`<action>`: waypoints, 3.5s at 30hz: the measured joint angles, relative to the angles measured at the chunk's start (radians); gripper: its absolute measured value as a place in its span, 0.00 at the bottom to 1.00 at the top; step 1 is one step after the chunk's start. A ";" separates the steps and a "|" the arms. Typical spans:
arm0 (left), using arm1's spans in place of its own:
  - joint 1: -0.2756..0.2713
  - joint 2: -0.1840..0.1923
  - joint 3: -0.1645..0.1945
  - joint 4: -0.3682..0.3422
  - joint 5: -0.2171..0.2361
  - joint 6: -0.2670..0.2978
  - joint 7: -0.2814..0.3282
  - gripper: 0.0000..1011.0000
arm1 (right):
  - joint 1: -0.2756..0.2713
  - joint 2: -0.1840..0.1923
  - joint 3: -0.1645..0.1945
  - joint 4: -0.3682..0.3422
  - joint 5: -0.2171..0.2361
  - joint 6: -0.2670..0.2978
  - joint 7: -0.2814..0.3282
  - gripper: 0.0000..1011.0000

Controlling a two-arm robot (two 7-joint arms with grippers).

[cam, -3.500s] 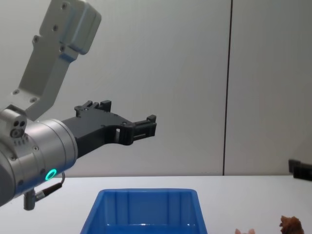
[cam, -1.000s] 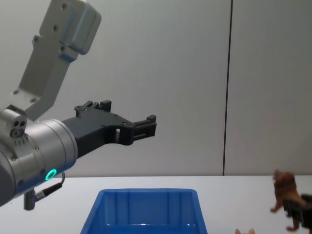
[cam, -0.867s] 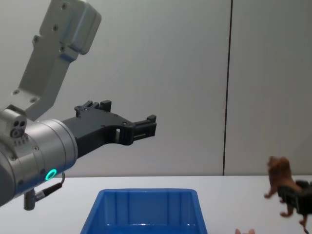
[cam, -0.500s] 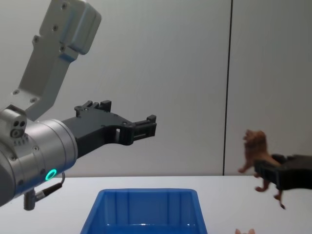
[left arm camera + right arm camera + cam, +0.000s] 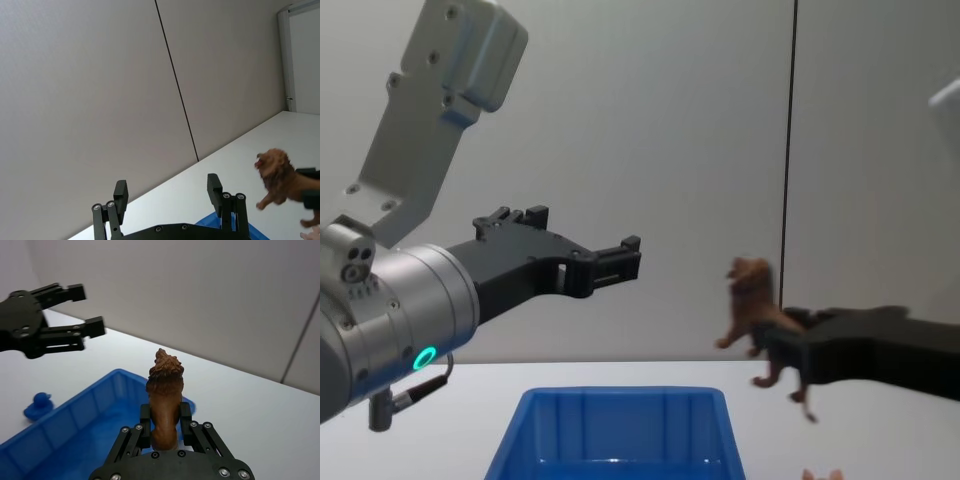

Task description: Pick up the two dolls from the table and place them into the box.

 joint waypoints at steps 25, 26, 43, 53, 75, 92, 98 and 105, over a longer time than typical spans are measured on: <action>0.000 0.000 0.000 0.000 0.000 0.000 0.000 0.99 | 0.101 -0.082 -0.053 0.188 -0.026 -0.024 0.090 0.85; 0.000 0.000 0.000 0.000 0.000 0.000 0.000 0.99 | 0.098 -0.080 -0.053 0.187 -0.026 -0.024 0.080 0.89; 0.000 0.000 0.000 0.000 0.000 0.000 0.000 0.99 | -0.004 -0.029 -0.031 0.052 -0.014 0.016 -0.145 0.99; 0.000 0.000 0.000 0.000 0.000 0.000 0.000 0.99 | -0.069 -0.009 -0.026 -0.023 0.000 0.083 -0.265 0.99; 0.000 0.000 0.000 0.000 0.000 0.000 0.000 0.99 | -0.131 -0.078 -0.074 -0.043 0.012 0.165 -0.443 0.99; 0.000 0.000 0.000 0.000 0.000 0.000 0.000 0.99 | -0.117 -0.135 -0.092 0.006 -0.021 0.205 -0.523 0.99; 0.000 0.000 0.000 0.000 0.000 0.000 0.000 0.99 | -0.106 -0.146 -0.088 0.031 -0.029 0.209 -0.529 0.99; 0.000 0.000 0.000 0.000 0.000 0.000 0.000 0.99 | -0.100 -0.152 -0.082 0.051 -0.029 0.215 -0.531 0.97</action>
